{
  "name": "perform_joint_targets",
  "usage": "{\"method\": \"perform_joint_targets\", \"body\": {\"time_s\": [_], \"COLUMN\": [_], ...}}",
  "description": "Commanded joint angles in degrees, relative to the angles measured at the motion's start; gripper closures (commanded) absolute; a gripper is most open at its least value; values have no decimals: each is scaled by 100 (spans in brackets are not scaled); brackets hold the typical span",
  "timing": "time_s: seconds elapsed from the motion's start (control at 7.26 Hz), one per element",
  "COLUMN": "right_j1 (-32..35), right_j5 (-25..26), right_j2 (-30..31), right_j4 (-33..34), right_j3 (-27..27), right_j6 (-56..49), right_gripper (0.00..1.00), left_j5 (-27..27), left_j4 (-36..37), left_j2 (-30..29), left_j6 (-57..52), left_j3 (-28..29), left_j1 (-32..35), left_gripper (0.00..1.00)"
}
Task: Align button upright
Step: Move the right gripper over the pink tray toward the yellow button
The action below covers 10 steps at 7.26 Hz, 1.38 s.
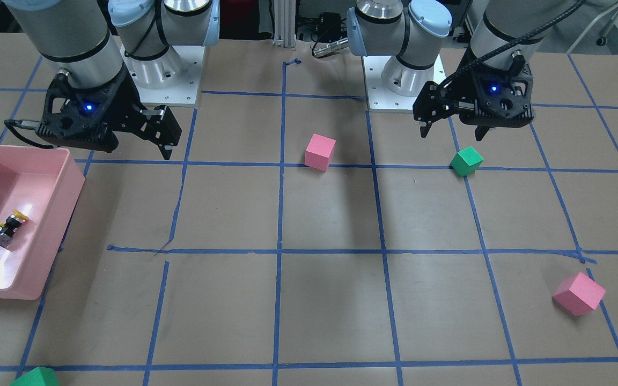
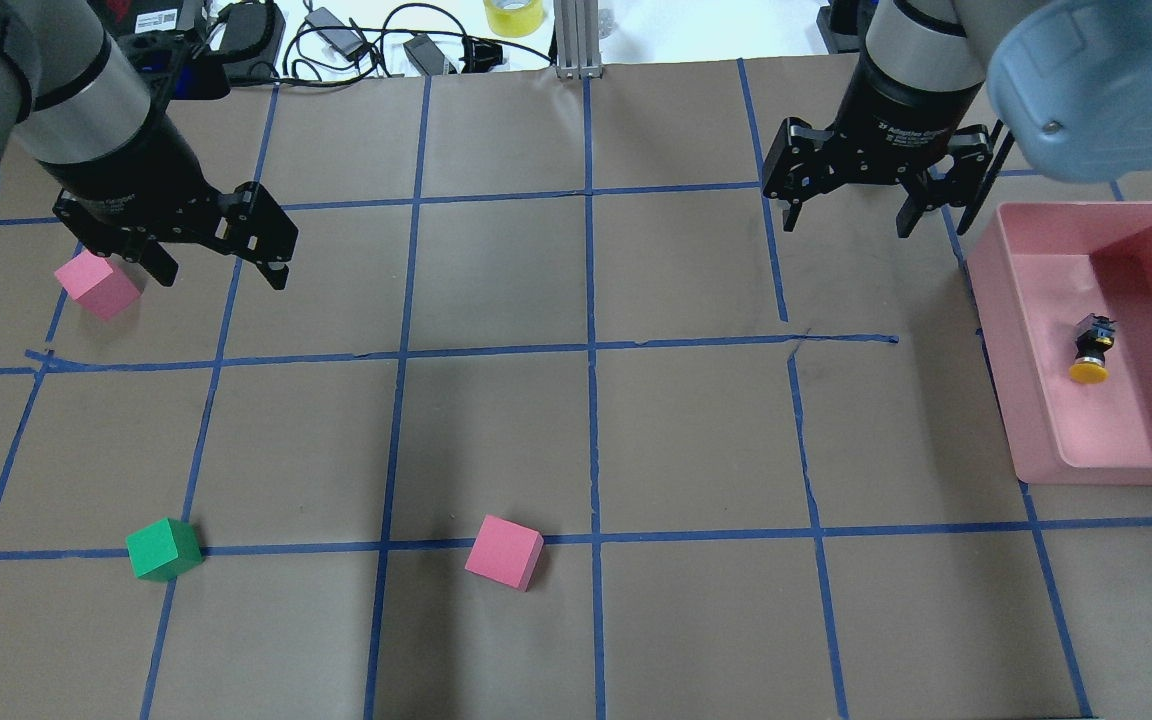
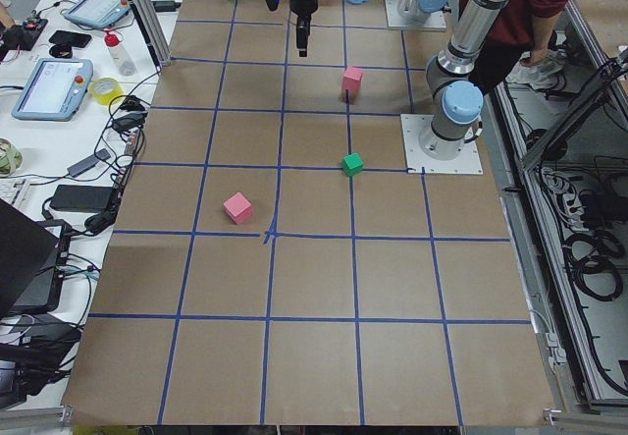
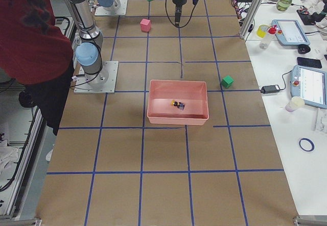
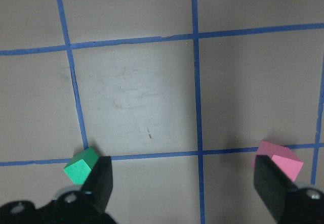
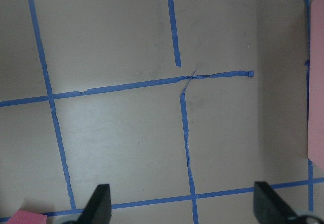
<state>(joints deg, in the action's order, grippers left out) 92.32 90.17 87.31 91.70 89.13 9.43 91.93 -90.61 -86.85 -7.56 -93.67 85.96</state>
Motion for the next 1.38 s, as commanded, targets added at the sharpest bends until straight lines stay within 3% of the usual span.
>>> {"method": "perform_joint_targets", "body": {"time_s": [0.0,0.55,0.83,0.96,1.24], "right_j1": [40,-12,-91,-335,-1630], "right_j5": [-147,-157,-35,-34,-78], "right_j2": [206,269,243,226,51], "right_j4": [-55,-397,-258,-153,383], "right_j3": [-27,-10,8,-1,104], "right_j6": [50,94,-45,-116,-1804], "right_gripper": [0,0,0,0,0], "left_j5": [0,0,0,0,0], "left_j4": [0,9,9,9,9], "left_j2": [1,63,63,63,63], "left_j6": [0,-123,-123,-123,-123], "left_j3": [-2,-125,-125,-125,-125], "left_j1": [0,0,0,0,0], "left_gripper": [0,0,0,0,0]}}
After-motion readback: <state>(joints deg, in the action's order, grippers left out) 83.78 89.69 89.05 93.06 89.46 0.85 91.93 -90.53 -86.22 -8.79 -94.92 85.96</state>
